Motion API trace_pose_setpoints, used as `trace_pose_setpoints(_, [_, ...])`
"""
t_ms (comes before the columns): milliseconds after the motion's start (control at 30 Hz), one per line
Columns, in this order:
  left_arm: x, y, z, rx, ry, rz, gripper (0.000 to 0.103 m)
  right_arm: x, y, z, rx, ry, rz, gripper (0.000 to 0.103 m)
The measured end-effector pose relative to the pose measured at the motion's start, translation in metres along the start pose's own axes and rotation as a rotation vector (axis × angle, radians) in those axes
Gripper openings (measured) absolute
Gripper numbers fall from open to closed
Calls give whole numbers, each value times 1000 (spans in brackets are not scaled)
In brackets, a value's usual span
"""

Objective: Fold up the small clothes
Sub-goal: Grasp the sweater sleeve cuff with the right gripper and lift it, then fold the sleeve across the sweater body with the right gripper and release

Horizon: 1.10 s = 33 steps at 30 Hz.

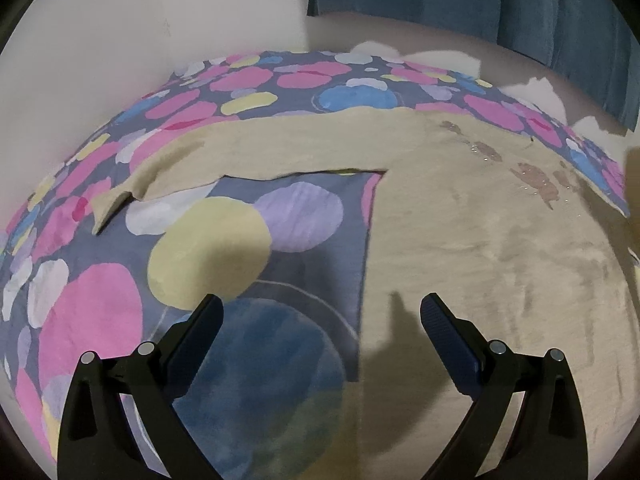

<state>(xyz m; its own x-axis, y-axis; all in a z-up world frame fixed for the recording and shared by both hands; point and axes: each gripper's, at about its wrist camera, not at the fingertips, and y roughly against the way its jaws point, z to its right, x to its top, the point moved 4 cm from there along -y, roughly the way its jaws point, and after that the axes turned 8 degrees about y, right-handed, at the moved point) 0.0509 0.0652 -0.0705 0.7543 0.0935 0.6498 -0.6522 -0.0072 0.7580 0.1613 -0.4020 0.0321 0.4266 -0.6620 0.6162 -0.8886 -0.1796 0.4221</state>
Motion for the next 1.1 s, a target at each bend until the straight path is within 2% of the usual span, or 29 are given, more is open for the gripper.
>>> trace_pose_setpoints(200, [1, -7, -18, -8, 44, -12, 98, -67, -83, -68, 27, 132, -173, 4])
trace_pose_setpoints(300, [-1, -13, -24, -13, 58, -32, 98, -99, -116, -87, 29, 176, -257, 4])
trace_pose_setpoints(467, [-5, -19, -27, -26, 78, -62, 98, -139, -148, -110, 30, 223, -344, 4])
trace_pose_setpoints(767, [-7, -22, -27, -32, 86, -82, 98, -182, -169, -127, 29, 329, -452, 4])
trace_pose_setpoints(1100, [-7, -22, -27, -31, 87, -85, 98, -211, -178, -129, 17, 409, -557, 4])
